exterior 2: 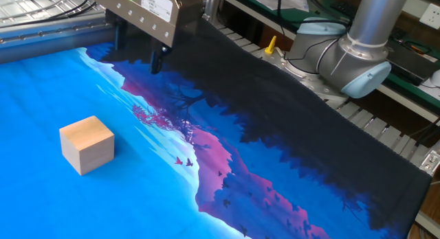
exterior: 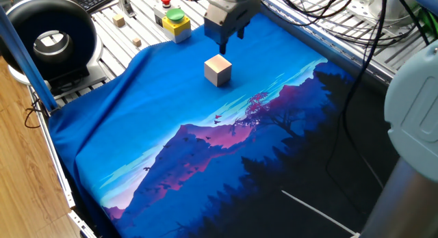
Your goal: Hold a small block with the gripper and sweep it from left to right on the table
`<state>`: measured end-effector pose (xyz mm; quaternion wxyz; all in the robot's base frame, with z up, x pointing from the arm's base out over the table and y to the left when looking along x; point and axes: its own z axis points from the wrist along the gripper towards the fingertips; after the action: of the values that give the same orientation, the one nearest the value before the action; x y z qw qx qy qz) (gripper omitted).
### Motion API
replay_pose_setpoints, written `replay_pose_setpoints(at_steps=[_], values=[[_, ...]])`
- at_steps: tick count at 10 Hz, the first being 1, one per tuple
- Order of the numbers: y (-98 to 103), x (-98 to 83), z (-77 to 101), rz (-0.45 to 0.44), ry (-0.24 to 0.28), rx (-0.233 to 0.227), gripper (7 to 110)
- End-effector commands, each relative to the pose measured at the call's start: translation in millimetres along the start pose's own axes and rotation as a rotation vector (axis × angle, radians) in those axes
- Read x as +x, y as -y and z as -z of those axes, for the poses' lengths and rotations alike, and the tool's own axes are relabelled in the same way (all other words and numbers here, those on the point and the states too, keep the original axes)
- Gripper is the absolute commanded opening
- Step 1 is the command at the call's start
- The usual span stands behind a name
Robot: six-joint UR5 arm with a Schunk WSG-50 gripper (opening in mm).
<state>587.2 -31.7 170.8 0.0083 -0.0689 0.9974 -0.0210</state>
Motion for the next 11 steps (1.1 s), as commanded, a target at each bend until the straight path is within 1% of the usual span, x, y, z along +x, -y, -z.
replay_pose_setpoints(at_steps=[1, 2, 3, 4, 5, 6, 7, 9, 11], values=[[-24.8, -26.7, 3.2, -0.032, 0.055, -0.041, 44], [-31.1, -28.3, 3.6, -0.029, 0.062, -0.067, 44], [-32.2, -31.1, 3.9, -0.016, 0.073, -0.071, 44], [-30.0, -36.2, 4.2, -0.002, 0.094, -0.061, 44], [-23.1, -51.4, 5.8, -0.015, 0.155, -0.035, 44], [-23.0, -47.2, 5.2, -0.043, 0.138, -0.036, 44], [-18.0, -42.0, 4.4, -0.050, 0.117, -0.016, 44], [-18.9, -40.9, 4.2, -0.047, 0.113, -0.020, 44], [-18.4, -41.6, 4.3, -0.020, 0.116, -0.016, 44]])
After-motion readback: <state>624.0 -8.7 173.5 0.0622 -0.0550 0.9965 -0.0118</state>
